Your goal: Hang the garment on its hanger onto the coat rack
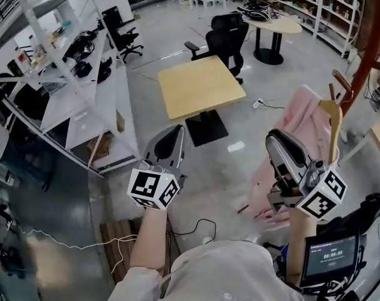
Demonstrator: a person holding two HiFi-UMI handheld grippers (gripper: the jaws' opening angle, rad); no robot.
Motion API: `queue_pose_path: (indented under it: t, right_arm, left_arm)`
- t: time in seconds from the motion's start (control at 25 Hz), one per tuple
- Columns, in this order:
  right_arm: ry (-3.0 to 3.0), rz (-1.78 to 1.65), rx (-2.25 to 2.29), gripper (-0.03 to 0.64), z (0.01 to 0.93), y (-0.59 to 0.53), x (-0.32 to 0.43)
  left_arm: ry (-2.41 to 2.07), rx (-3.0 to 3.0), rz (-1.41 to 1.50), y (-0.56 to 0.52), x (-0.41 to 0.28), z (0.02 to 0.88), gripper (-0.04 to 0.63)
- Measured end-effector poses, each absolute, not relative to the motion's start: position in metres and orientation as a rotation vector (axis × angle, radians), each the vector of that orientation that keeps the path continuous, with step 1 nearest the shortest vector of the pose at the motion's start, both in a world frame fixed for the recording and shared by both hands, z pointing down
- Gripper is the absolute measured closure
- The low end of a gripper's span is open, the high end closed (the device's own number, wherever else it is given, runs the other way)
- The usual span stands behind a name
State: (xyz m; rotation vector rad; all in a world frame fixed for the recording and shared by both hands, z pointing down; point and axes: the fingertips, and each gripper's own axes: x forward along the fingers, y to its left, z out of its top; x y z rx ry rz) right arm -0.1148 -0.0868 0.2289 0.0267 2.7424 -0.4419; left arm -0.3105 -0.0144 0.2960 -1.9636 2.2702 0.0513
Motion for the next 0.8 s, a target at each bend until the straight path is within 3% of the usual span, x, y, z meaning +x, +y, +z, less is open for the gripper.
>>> queue_pose_path:
  t: [0.28, 0.8]
  right_arm:
    - [2.78, -0.609, 0.431, 0.552, 0.272, 0.004, -0.236]
    - [2.844, -0.809, 0.799, 0.552, 0.34, 0.097, -0.285]
  left_arm:
    - [2.565, -1.689, 0.037, 0.124, -0.378, 0.326, 0.589]
    - [2.865, -1.448, 0.068, 0.218, -0.358, 0.381, 0.589]
